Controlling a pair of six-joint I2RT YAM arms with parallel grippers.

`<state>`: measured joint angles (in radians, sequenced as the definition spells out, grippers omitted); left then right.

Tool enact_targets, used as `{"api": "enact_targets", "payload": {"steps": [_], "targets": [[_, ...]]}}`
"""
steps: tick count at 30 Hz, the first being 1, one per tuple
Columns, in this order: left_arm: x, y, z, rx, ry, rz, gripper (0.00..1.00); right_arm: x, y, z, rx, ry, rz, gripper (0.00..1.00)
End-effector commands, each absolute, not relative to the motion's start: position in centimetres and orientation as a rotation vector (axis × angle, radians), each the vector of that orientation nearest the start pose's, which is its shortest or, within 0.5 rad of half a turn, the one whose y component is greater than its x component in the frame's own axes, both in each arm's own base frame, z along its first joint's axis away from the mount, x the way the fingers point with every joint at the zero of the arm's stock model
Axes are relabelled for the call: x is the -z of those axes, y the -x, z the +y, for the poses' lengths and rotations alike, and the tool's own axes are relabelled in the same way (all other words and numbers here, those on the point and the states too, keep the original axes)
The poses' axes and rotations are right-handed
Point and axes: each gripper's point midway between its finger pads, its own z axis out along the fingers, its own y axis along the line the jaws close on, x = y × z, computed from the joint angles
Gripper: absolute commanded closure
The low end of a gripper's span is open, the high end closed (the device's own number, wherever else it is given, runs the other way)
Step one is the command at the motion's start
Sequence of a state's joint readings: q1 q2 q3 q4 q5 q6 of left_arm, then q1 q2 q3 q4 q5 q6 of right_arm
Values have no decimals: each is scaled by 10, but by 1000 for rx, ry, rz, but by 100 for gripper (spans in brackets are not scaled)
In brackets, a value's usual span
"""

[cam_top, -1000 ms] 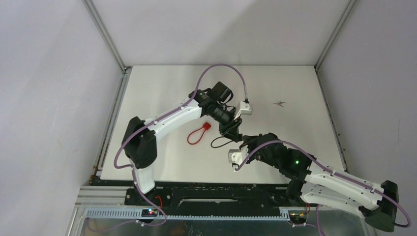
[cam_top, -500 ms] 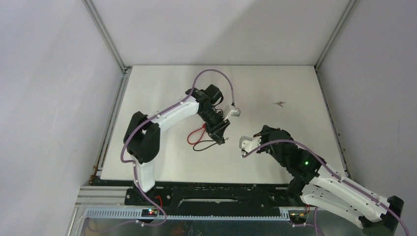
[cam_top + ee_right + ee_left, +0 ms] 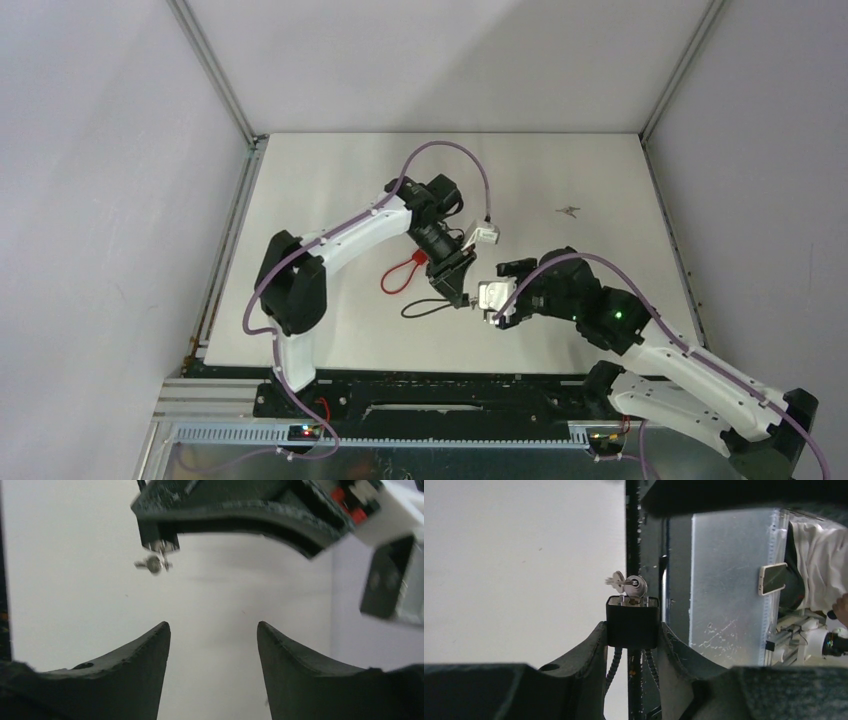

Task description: Unlock with the key

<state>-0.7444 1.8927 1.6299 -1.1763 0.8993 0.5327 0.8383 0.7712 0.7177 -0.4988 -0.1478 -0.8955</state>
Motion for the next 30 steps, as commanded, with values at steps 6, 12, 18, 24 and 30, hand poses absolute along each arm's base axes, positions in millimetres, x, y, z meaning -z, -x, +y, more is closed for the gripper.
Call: {"api": "enact_targets", "payload": {"steps": [6, 12, 18, 24, 30], "targets": [[-202, -147, -345, 1541, -1786, 1980, 100, -212, -152, 243, -465, 1714, 1244, 29], [-207, -144, -349, 1561, -1797, 1950, 100, -200, -142, 253, -527, 1771, 1247, 32], [-211, -140, -349, 1578, -1805, 1931, 100, -192, -145, 257, -517, 1787, 1269, 42], [-208, -139, -348, 1578, -1810, 1939, 100, -193, -148, 257, -493, 1782, 1268, 70], [-206, -139, -348, 1578, -1812, 1944, 100, -191, -150, 255, -454, 1796, 1266, 98]]}}
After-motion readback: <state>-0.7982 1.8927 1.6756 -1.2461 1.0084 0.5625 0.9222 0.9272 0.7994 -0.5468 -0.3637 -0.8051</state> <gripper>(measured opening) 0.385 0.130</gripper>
